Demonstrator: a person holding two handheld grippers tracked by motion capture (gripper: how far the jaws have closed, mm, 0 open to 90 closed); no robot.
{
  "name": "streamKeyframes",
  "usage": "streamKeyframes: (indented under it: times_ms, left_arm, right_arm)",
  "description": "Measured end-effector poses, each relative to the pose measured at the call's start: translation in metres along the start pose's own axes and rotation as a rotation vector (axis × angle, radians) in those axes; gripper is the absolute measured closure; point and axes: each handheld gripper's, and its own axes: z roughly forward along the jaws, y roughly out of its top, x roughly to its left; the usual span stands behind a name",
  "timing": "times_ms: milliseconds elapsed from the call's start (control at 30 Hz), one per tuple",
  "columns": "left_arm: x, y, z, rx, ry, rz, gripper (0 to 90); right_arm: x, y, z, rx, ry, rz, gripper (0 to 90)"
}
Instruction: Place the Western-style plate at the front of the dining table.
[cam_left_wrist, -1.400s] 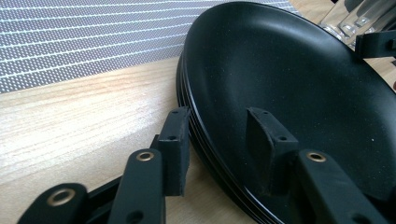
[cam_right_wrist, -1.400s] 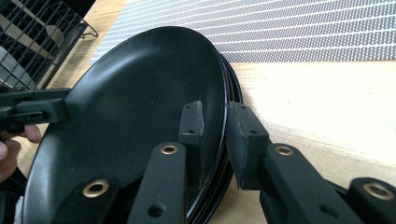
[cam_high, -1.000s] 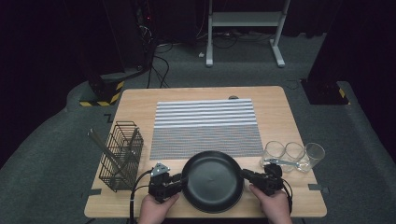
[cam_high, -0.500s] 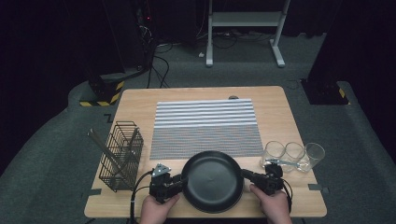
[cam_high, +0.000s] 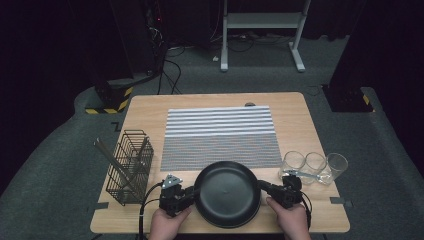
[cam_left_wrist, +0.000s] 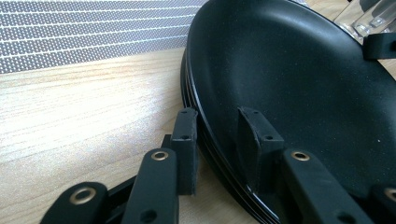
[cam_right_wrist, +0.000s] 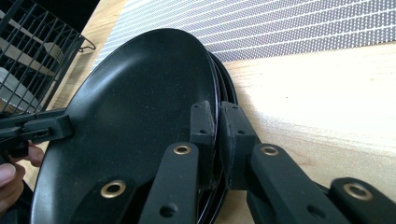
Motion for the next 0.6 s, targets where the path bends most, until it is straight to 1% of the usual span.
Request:
streamKeyframes:
  times_ms: [333,533,600]
  left_arm:
    - [0.0003,0.002,0.0005,-0.004,0.001,-0.007,69.2]
    - [0.0005,0.0028,0.0009,-0.007,0.002,-0.011,69.4]
    - [0.0005,0.0036,0.0011,-0.006,0.003,-0.009,69.4]
  right_arm:
    - [0.0032,0.0006,0.002,-0.019,-0.008,-0.01,84.5]
    - [0.0026,0.002,0.0034,-0.02,-0.005,-0.005,84.6]
    - [0.002,0.0028,0.004,-0.024,-0.004,-0.009,84.6]
